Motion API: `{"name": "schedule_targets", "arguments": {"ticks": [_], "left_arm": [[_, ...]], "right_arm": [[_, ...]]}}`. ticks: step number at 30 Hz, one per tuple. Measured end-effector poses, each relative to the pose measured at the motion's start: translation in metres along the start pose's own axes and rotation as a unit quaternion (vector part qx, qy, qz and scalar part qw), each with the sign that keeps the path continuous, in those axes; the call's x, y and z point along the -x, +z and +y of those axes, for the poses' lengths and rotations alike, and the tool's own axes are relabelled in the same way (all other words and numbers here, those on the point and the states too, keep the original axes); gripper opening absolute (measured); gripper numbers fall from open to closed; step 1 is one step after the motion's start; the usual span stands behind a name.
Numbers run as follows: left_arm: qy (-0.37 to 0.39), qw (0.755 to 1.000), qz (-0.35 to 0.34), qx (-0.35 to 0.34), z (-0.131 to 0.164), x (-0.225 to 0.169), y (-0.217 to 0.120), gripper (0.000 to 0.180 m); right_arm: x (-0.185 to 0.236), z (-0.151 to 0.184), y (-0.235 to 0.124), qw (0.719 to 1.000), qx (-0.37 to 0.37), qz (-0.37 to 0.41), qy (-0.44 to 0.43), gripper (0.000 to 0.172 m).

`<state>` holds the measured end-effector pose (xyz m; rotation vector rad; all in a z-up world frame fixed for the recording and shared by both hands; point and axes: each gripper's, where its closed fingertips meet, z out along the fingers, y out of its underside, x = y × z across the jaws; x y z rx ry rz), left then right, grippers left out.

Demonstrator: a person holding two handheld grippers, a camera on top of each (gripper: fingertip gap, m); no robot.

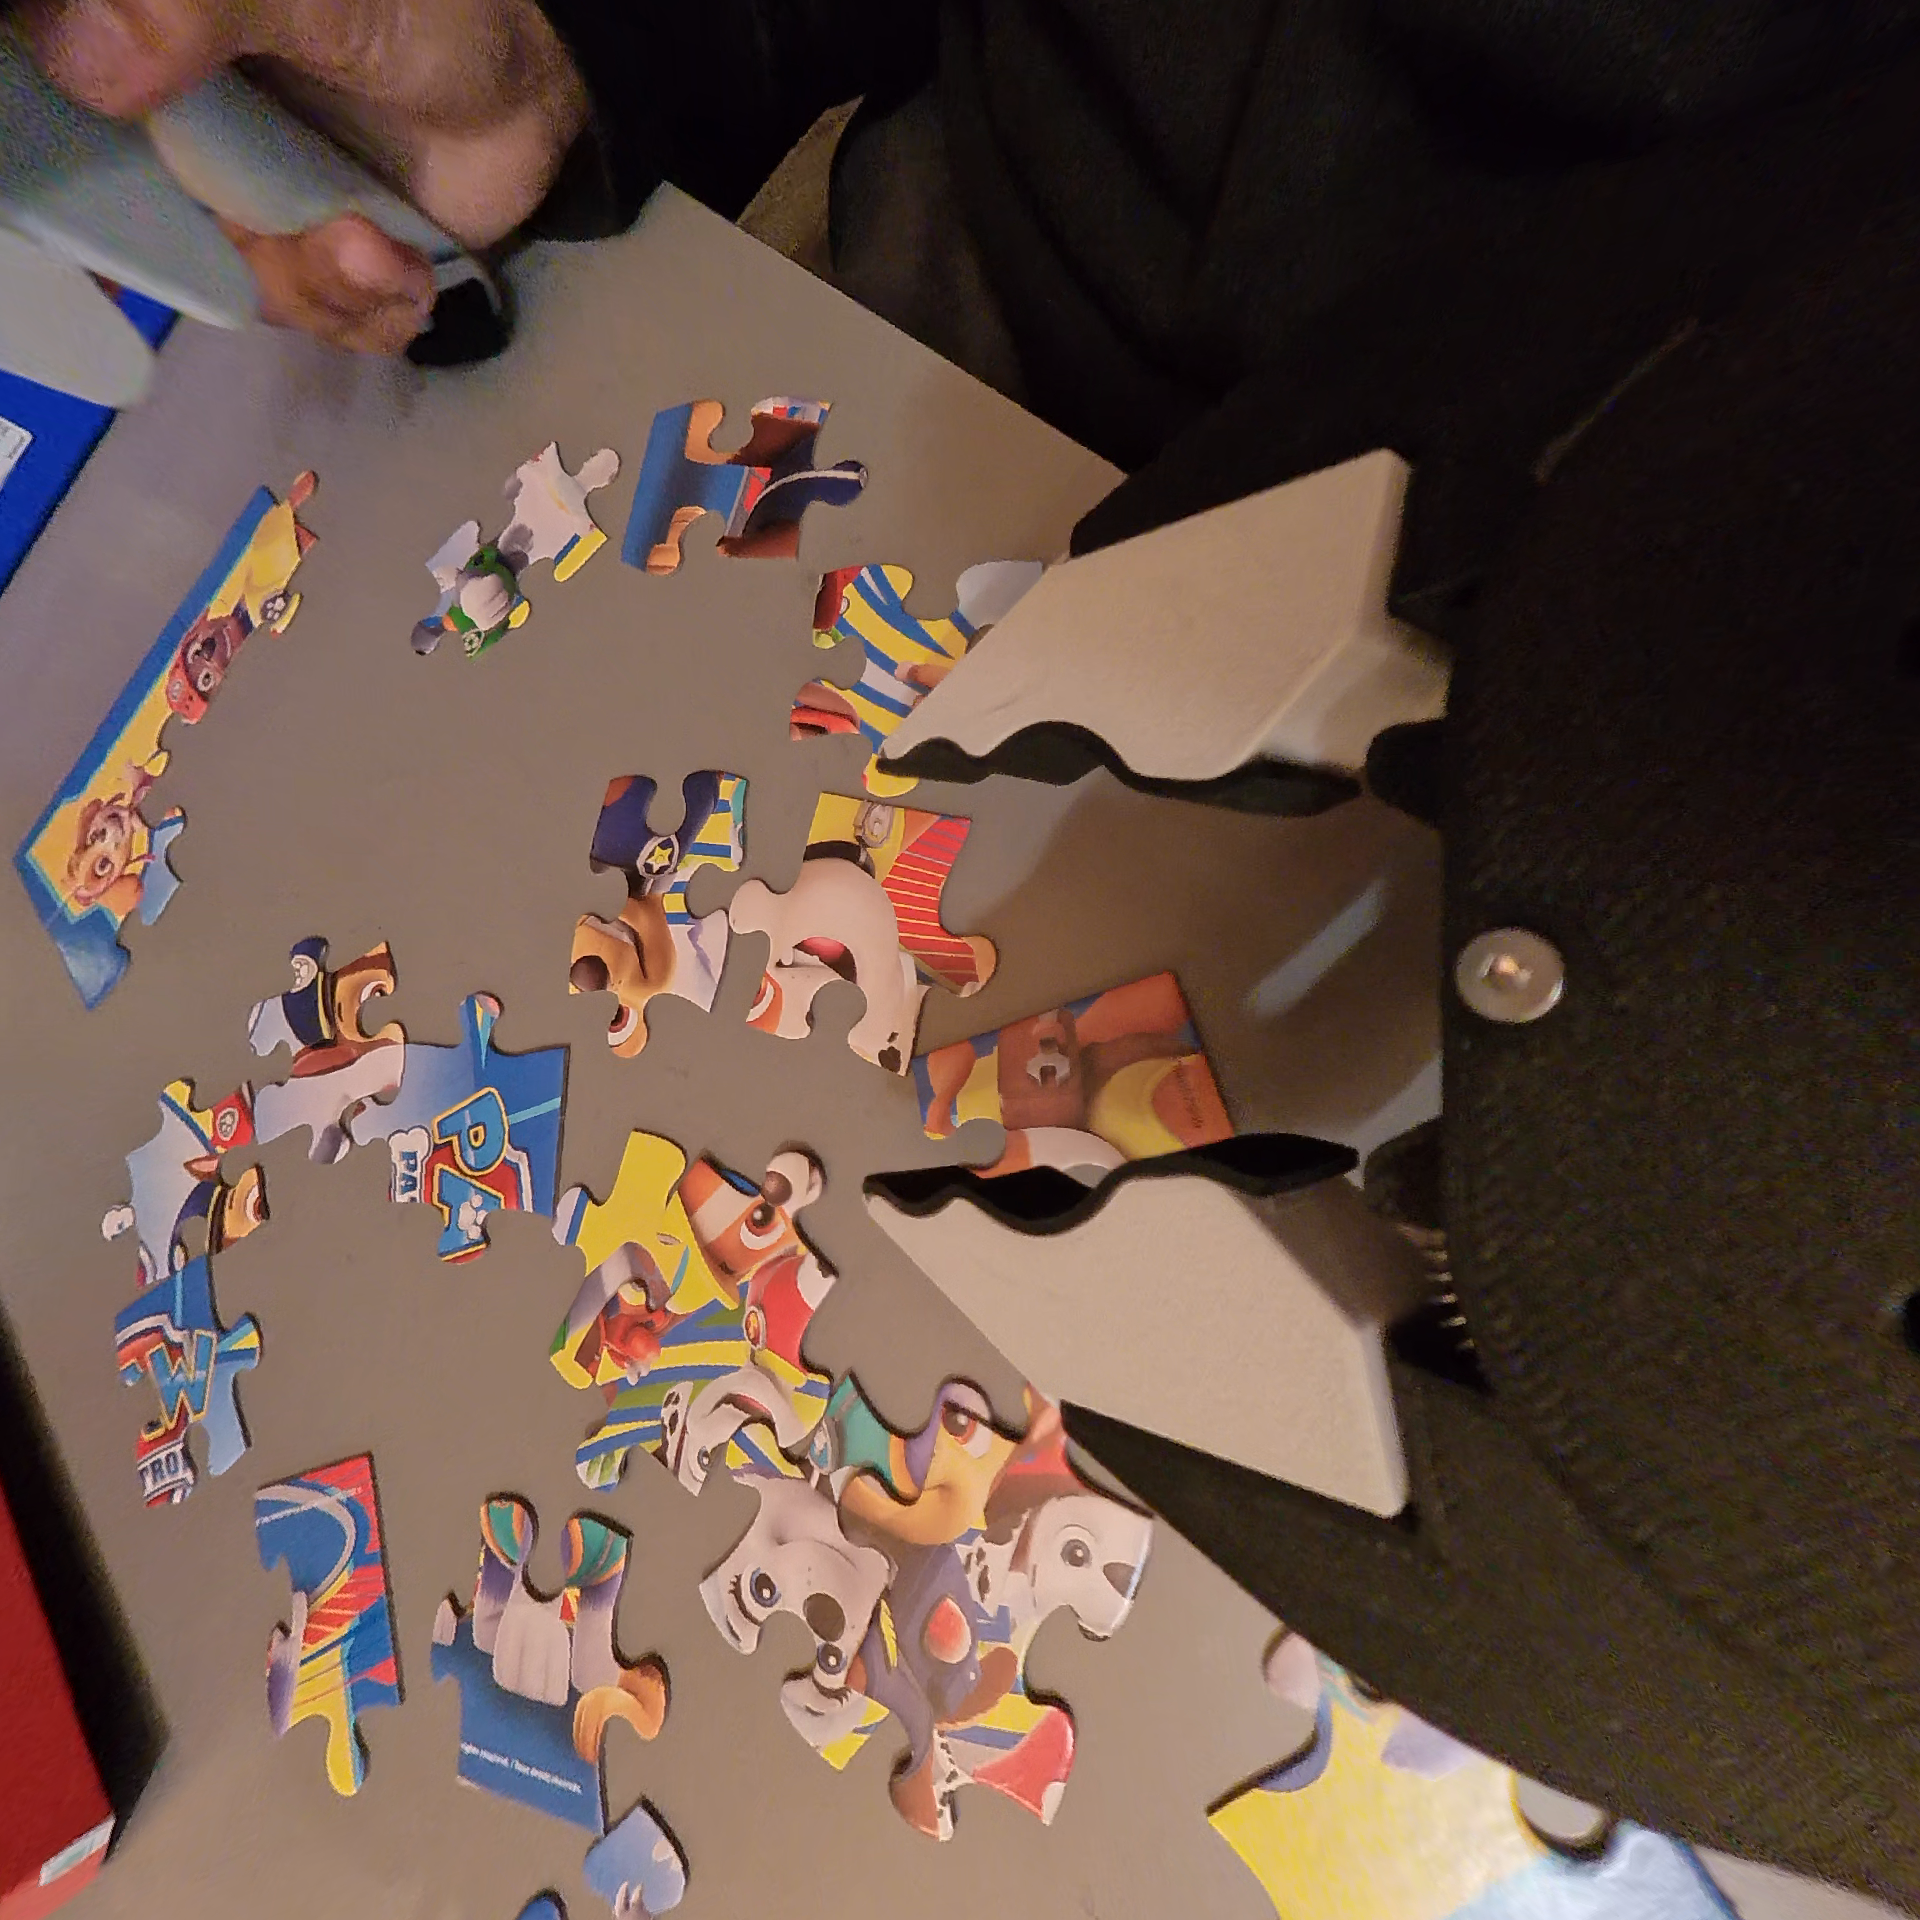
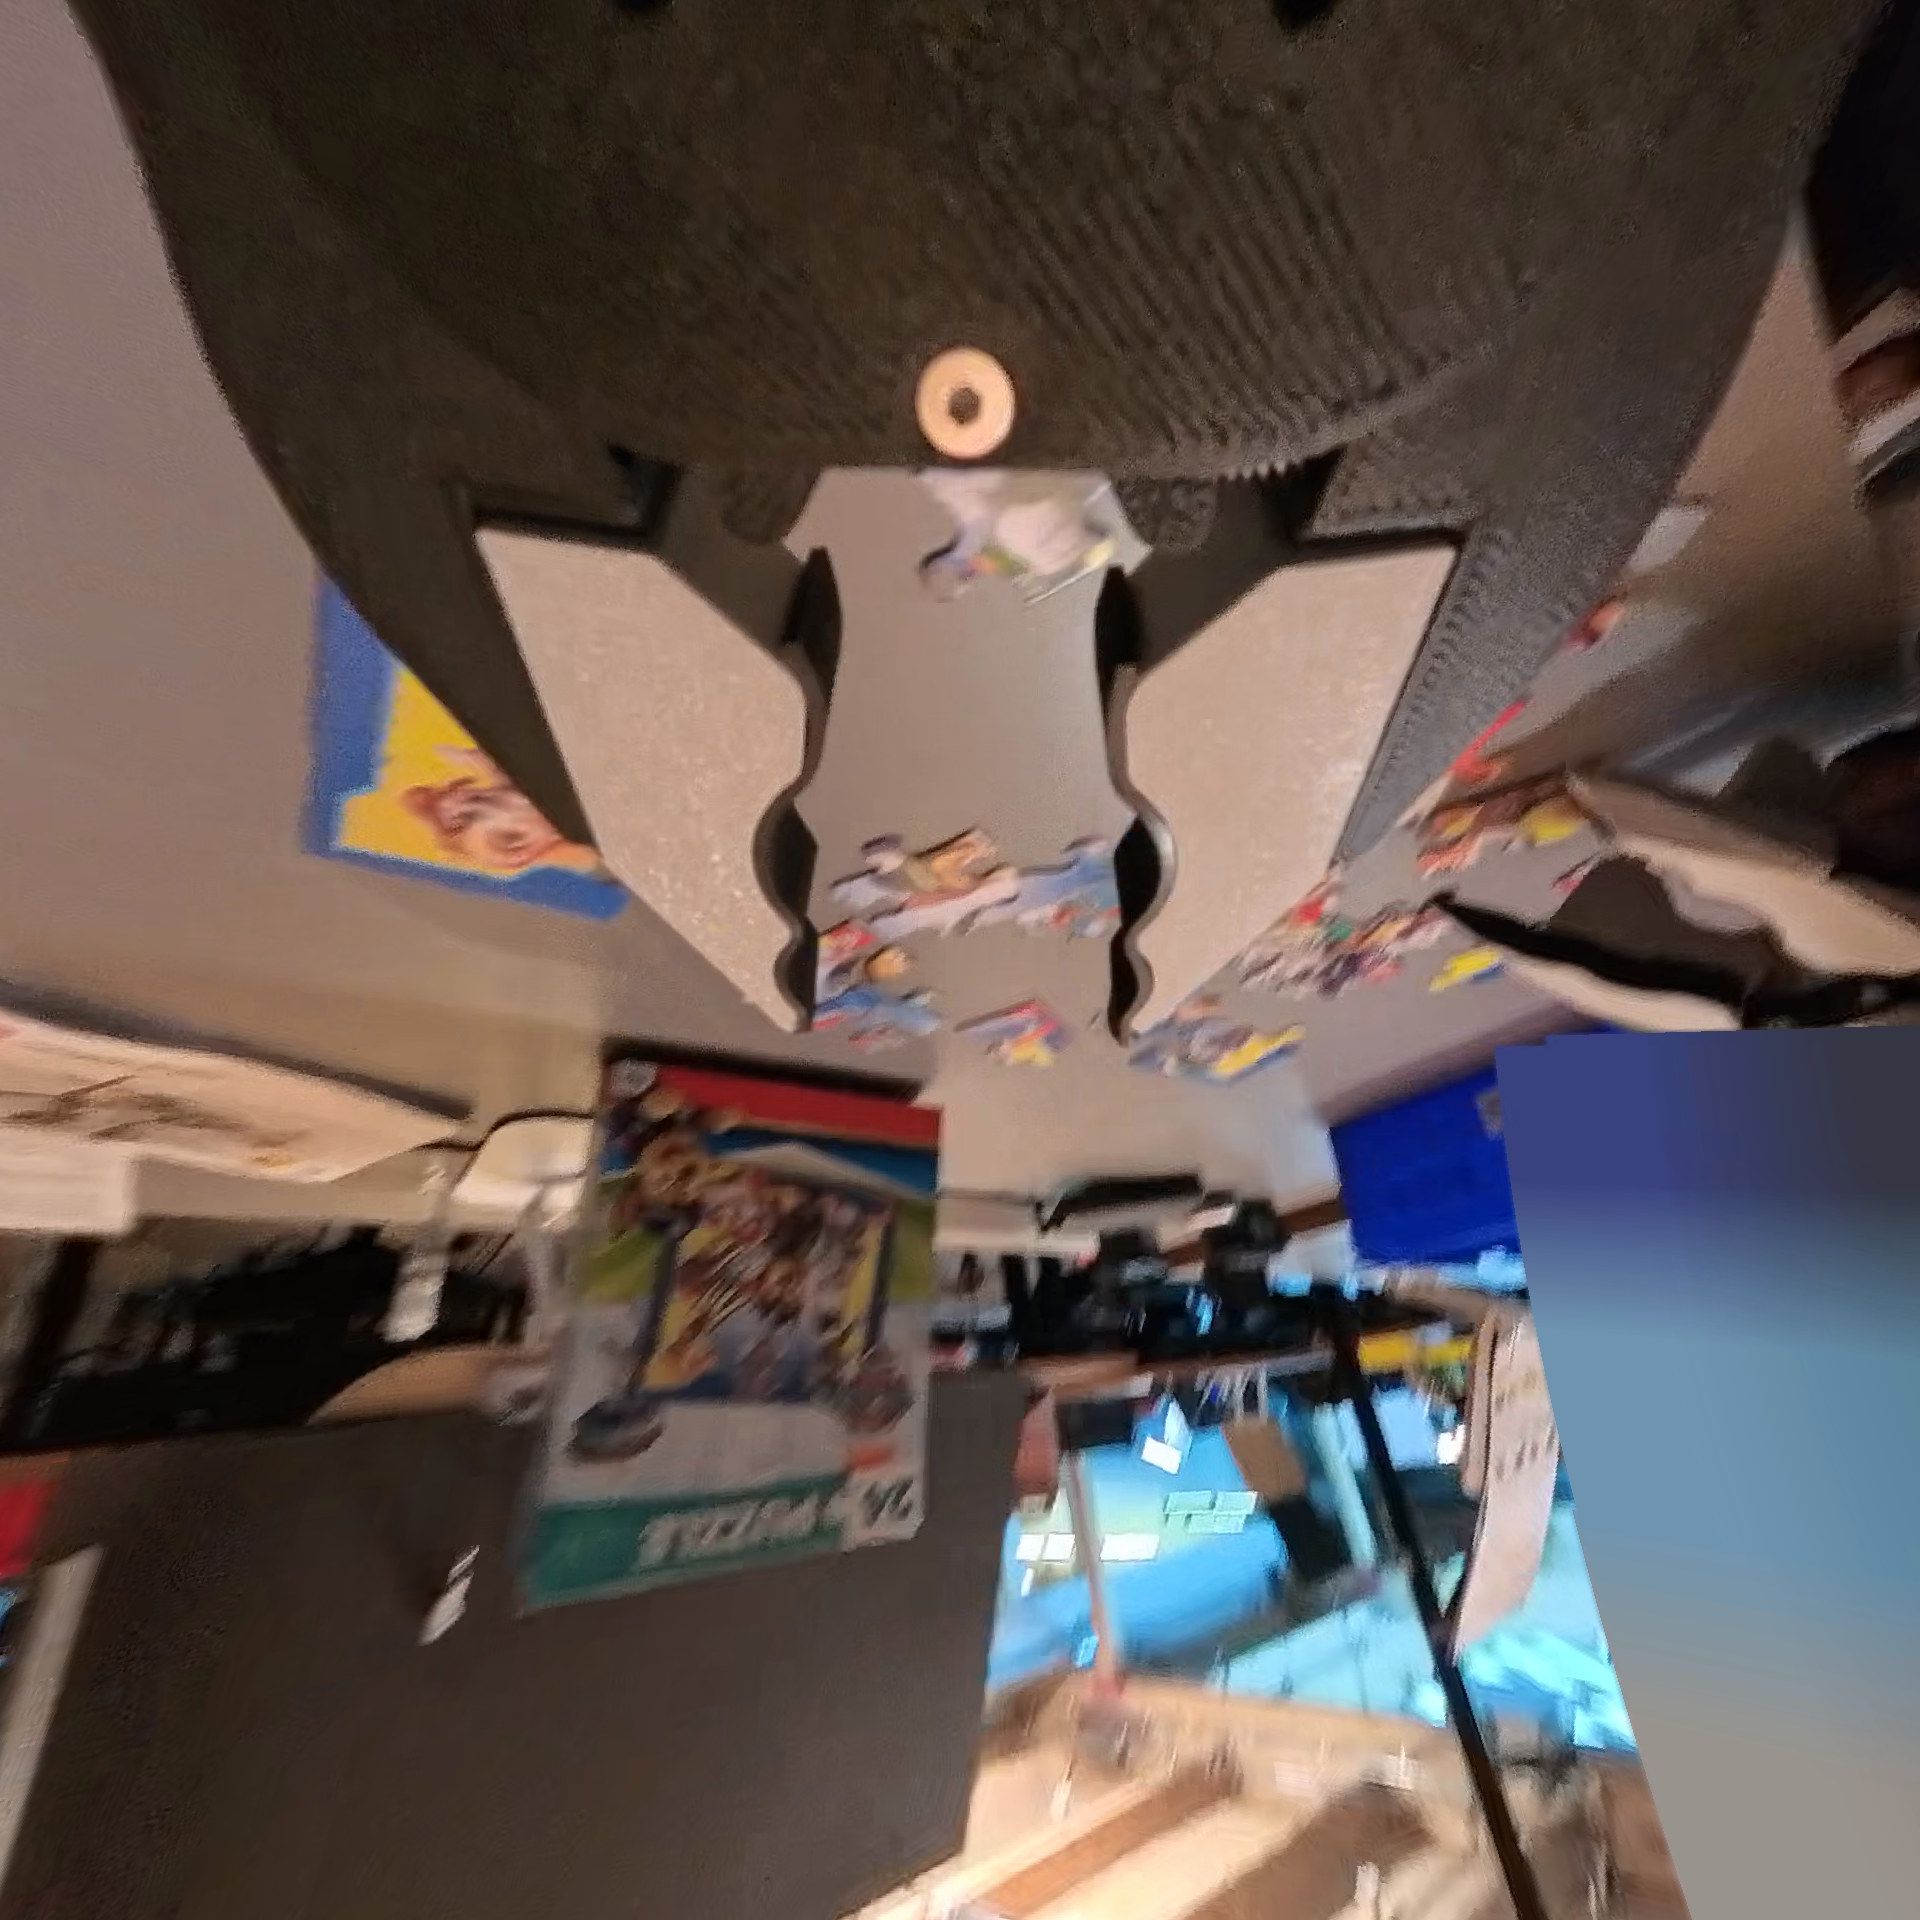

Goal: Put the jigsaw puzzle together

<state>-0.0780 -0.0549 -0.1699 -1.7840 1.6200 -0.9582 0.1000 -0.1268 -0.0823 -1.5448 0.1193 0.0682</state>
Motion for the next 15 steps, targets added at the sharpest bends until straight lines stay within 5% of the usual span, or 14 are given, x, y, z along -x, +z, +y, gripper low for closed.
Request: {"name": "schedule_targets", "arguments": {"ticks": [7,15], "left_arm": [[-0.019,1.0,-0.007,-0.022,0.004,0.006,-0.02,0.073],[-0.032,0.996,0.026,-0.079,-0.002,-0.005,-0.037,0.072]], "right_arm": [[0.125,0.064,0.029,0.959,0.239,-0.141,-0.058,0.072],[0.154,0.132,0.058,0.873,0.417,-0.212,-0.14,0.071]]}}
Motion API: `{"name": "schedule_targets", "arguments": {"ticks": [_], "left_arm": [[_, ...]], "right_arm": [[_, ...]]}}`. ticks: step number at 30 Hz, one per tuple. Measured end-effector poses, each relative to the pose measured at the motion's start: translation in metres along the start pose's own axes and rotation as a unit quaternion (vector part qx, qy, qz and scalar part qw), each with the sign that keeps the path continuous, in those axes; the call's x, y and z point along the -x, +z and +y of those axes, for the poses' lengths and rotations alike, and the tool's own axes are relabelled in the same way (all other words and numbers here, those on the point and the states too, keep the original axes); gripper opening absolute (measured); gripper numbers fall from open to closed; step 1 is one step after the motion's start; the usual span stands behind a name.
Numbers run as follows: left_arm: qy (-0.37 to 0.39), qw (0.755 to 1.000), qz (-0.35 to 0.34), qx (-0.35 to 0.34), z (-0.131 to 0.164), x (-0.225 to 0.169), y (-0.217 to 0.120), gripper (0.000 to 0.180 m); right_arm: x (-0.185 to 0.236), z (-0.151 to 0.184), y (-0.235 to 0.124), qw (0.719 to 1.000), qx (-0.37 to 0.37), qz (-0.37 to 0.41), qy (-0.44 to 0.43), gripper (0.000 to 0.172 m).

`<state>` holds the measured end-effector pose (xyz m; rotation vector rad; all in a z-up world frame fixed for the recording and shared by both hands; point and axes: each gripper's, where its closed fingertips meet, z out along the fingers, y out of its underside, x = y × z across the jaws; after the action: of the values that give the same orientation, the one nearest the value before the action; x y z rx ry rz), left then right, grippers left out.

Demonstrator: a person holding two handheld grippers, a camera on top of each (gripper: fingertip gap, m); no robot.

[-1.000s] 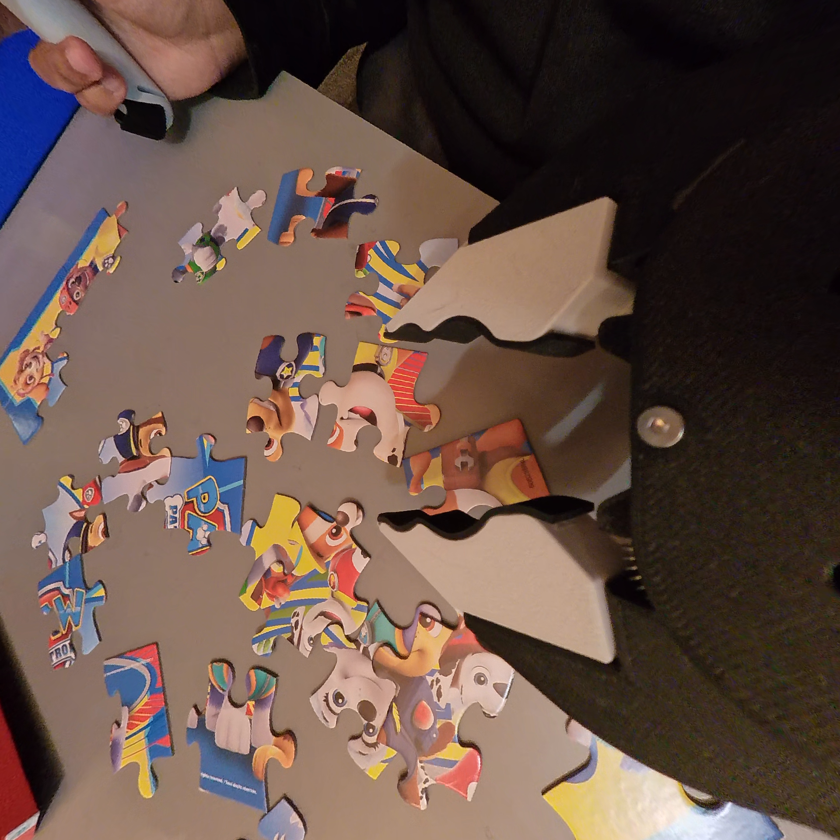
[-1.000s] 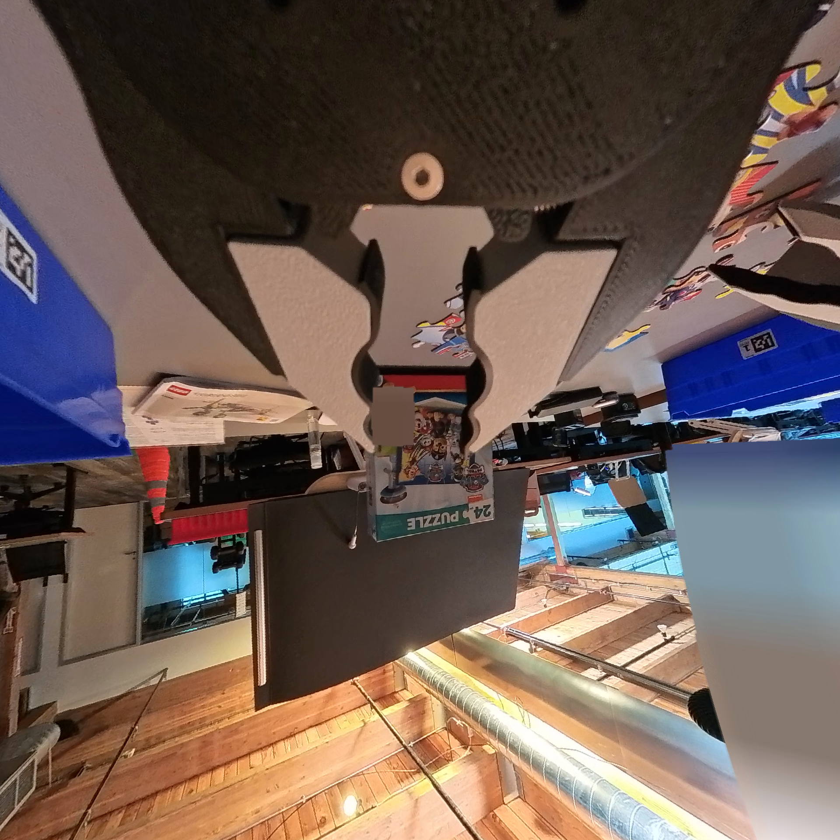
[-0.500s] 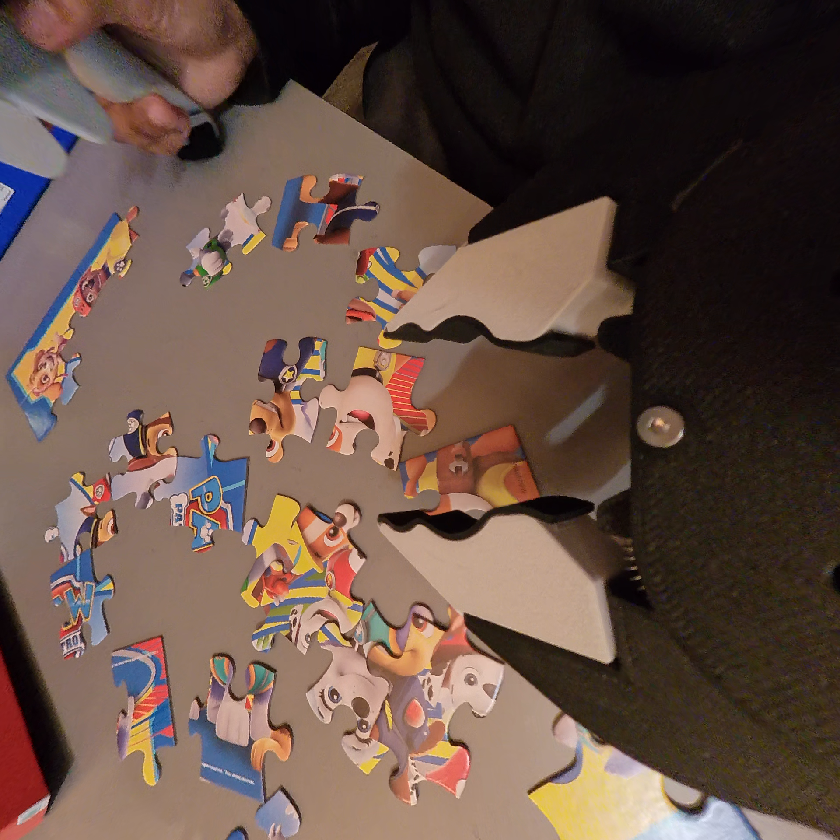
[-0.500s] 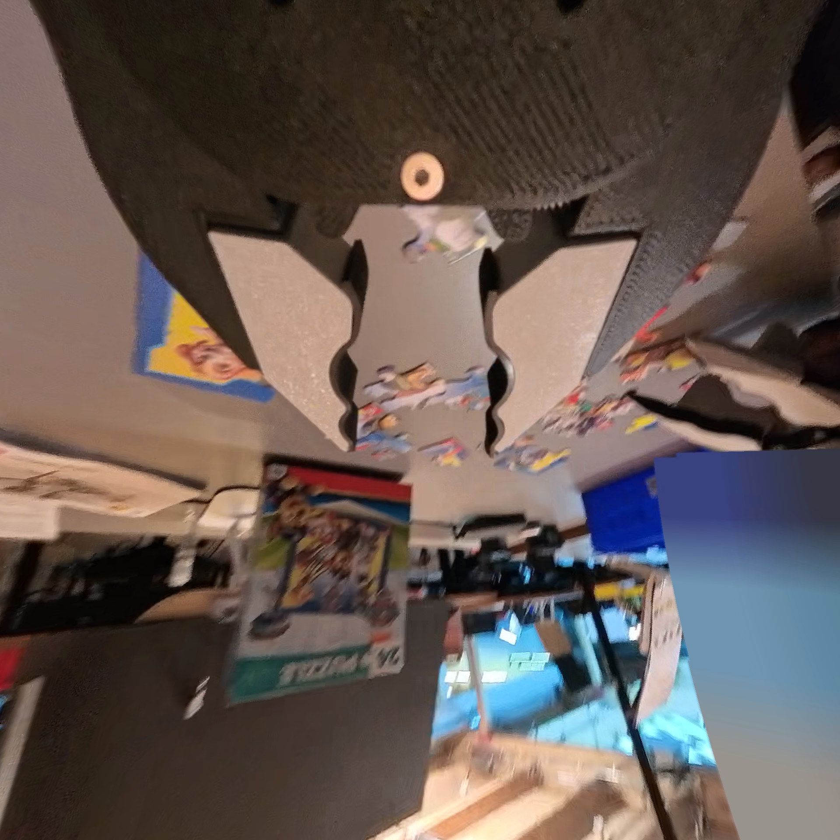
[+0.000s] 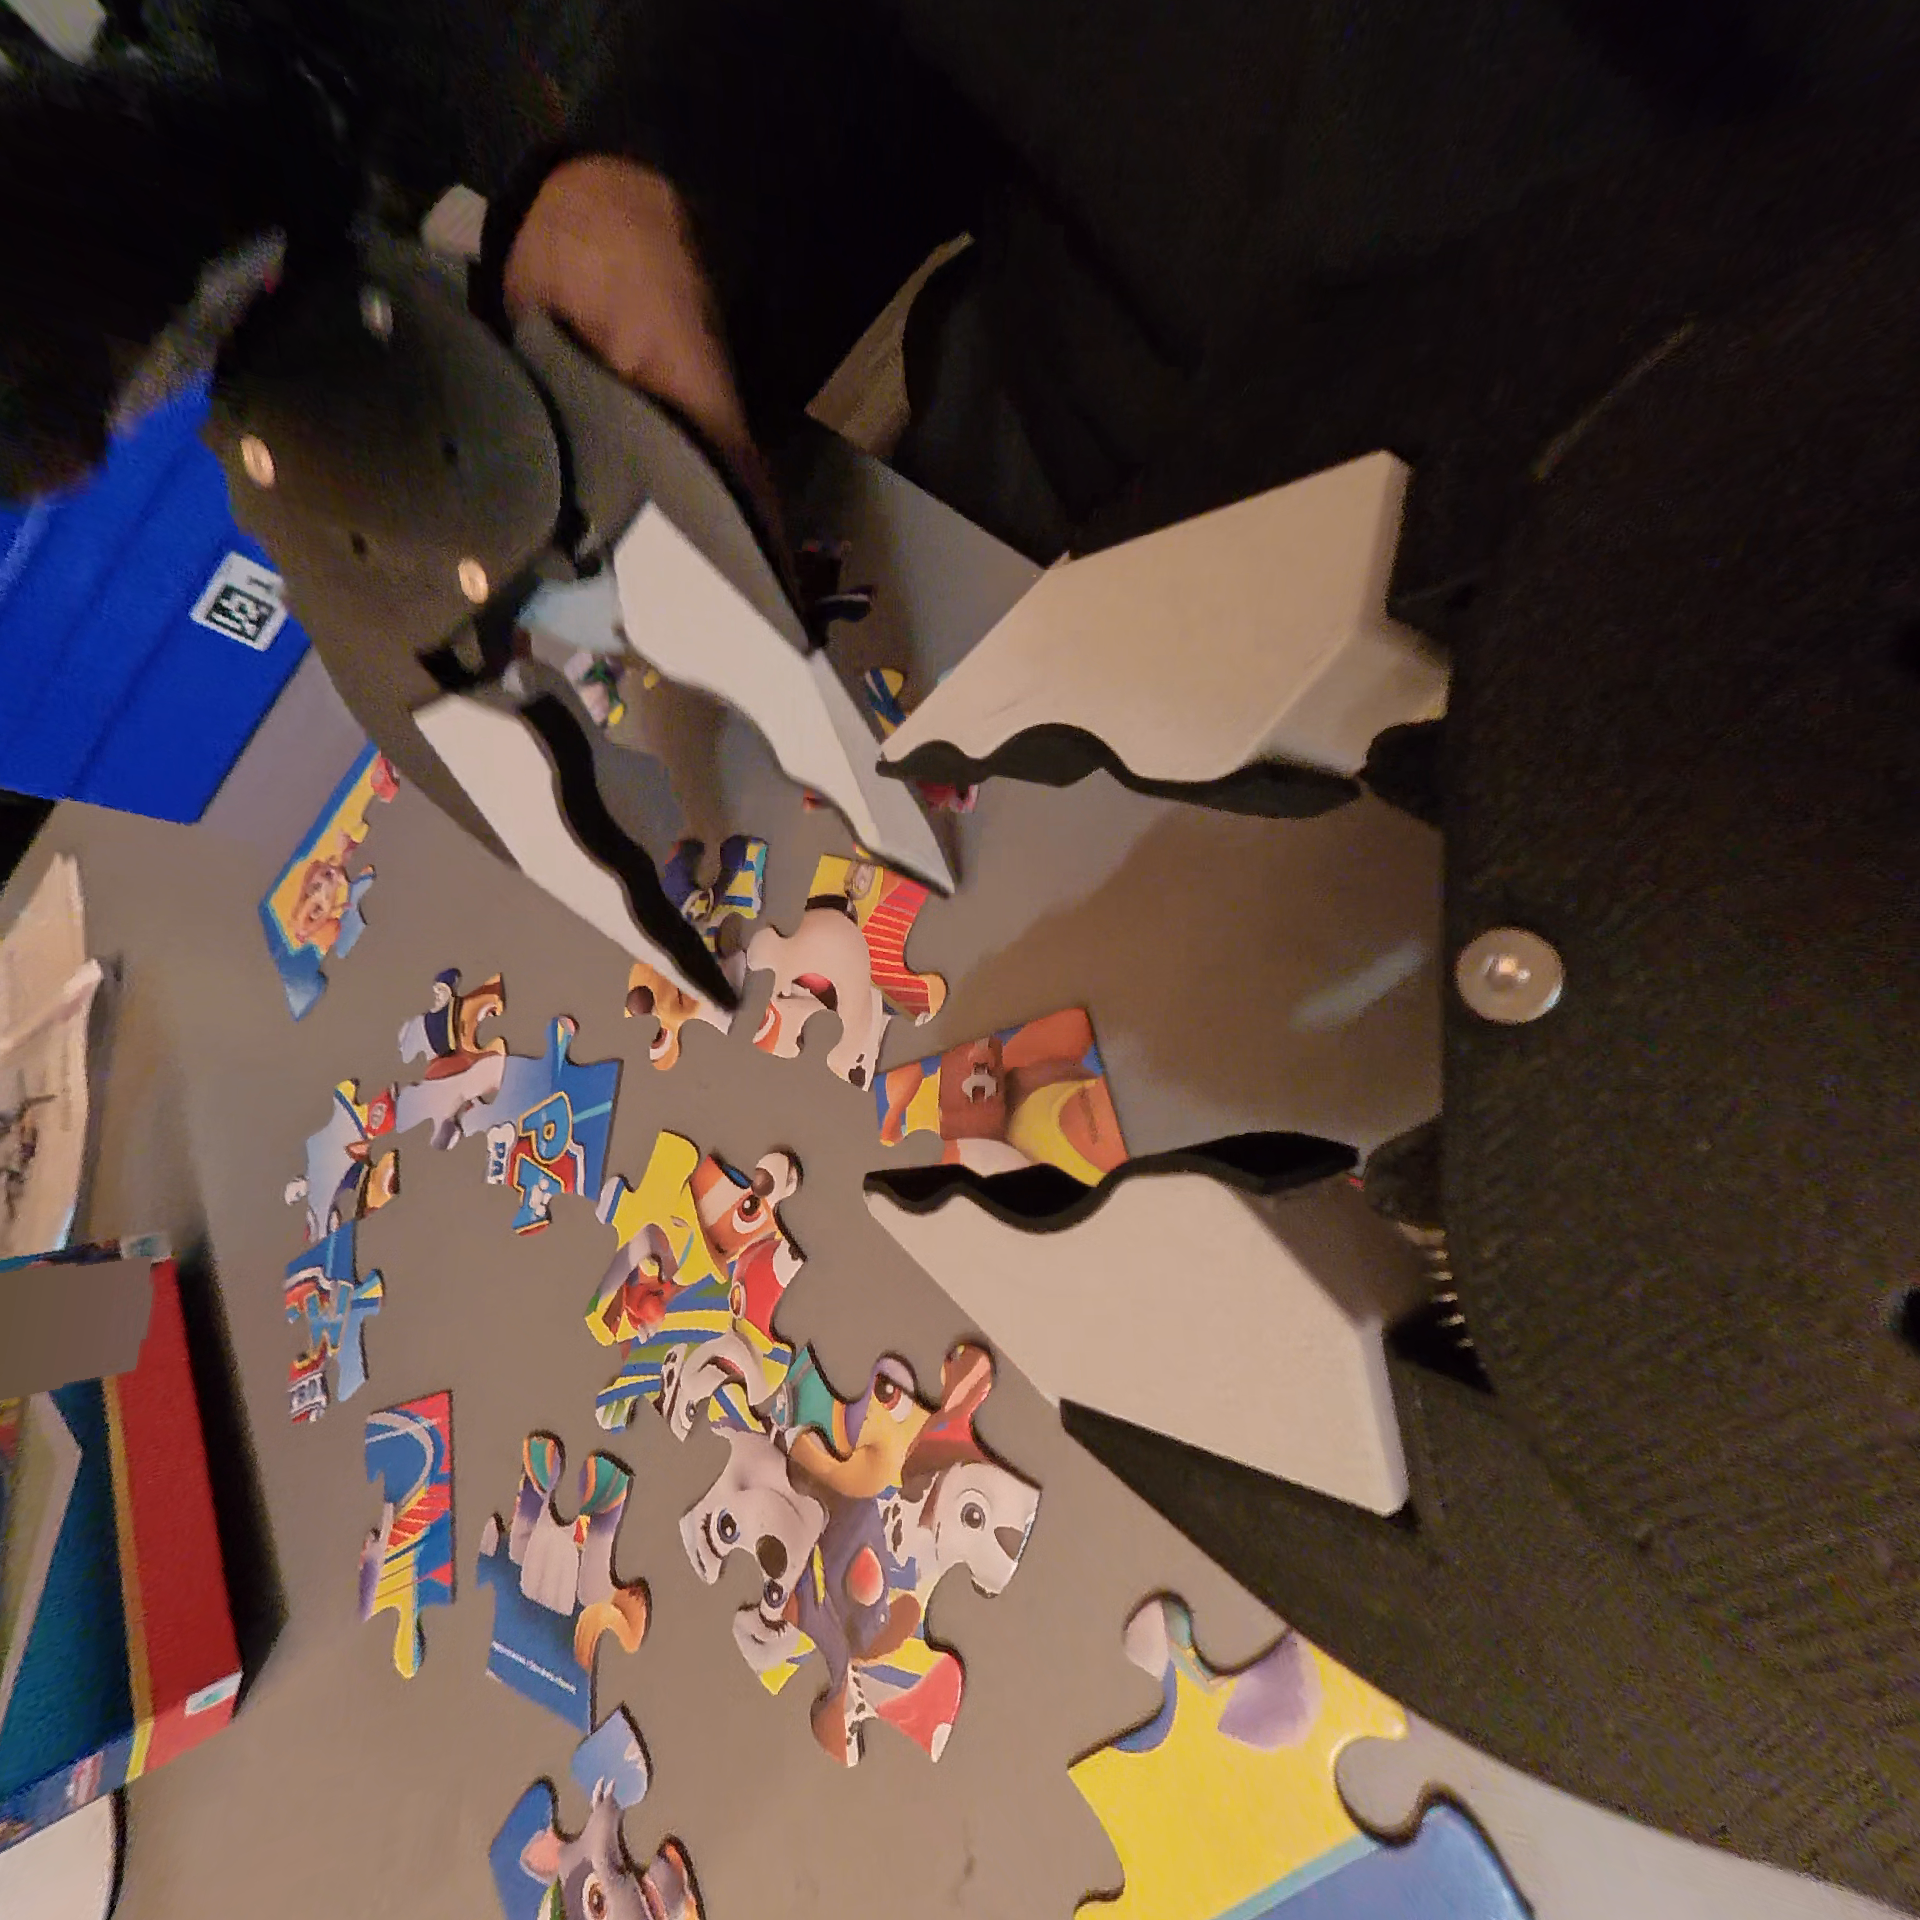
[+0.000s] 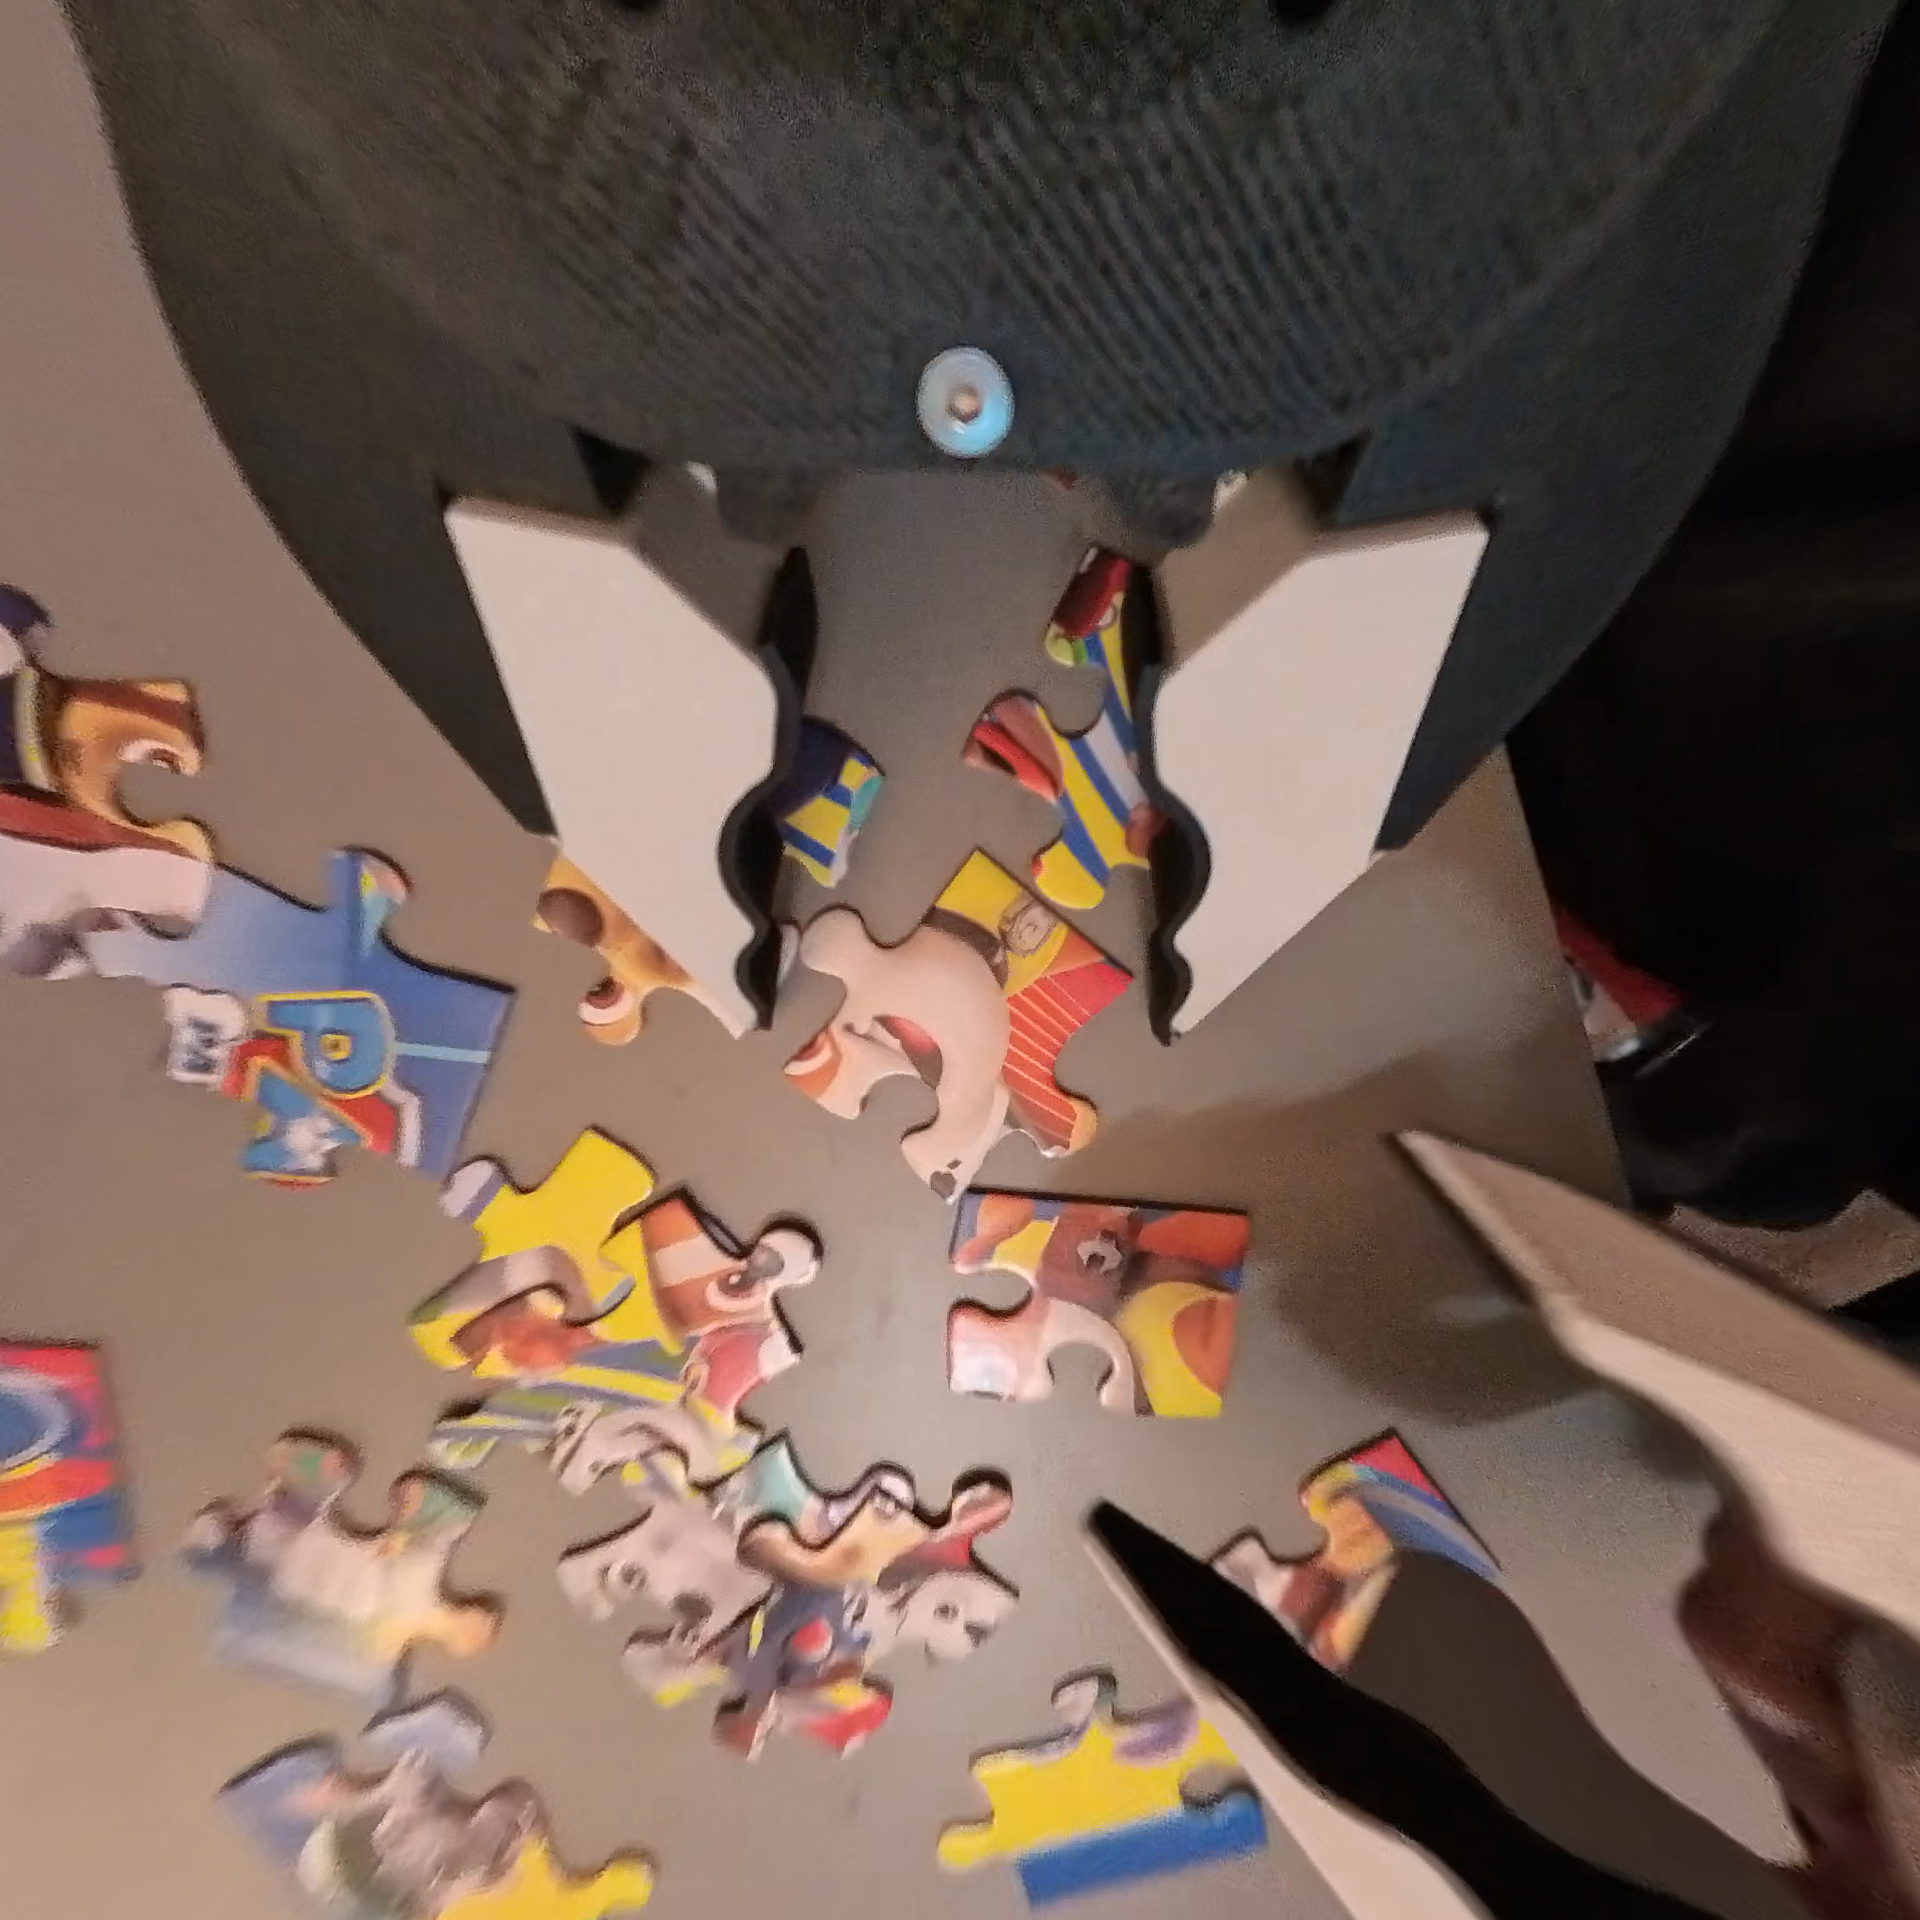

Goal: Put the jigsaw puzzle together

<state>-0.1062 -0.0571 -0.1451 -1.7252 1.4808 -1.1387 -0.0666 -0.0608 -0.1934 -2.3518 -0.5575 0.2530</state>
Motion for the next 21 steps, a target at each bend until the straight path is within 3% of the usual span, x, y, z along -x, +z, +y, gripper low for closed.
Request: {"name": "schedule_targets", "arguments": {"ticks": [2,5,19,21], "left_arm": [[-0.002,1.0,0.004,-0.015,-0.001,-0.003,-0.006,0.071],[-0.013,1.0,0.003,-0.028,-0.002,-0.001,-0.009,0.071],[-0.038,0.998,0.013,-0.057,-0.005,0.006,-0.018,0.071],[-0.04,0.997,0.007,-0.06,-0.006,0.01,-0.02,0.071]], "right_arm": [[0.001,-0.003,0.003,1.0,0.005,-0.013,0.018,0.066],[-0.007,-0.003,0.004,1.0,0.002,0.028,0.013,0.047],[-0.004,-0.006,0.005,0.998,-0.014,0.056,0.028,0.042],[-0.004,-0.008,0.006,0.998,-0.018,0.055,0.022,0.036]]}}
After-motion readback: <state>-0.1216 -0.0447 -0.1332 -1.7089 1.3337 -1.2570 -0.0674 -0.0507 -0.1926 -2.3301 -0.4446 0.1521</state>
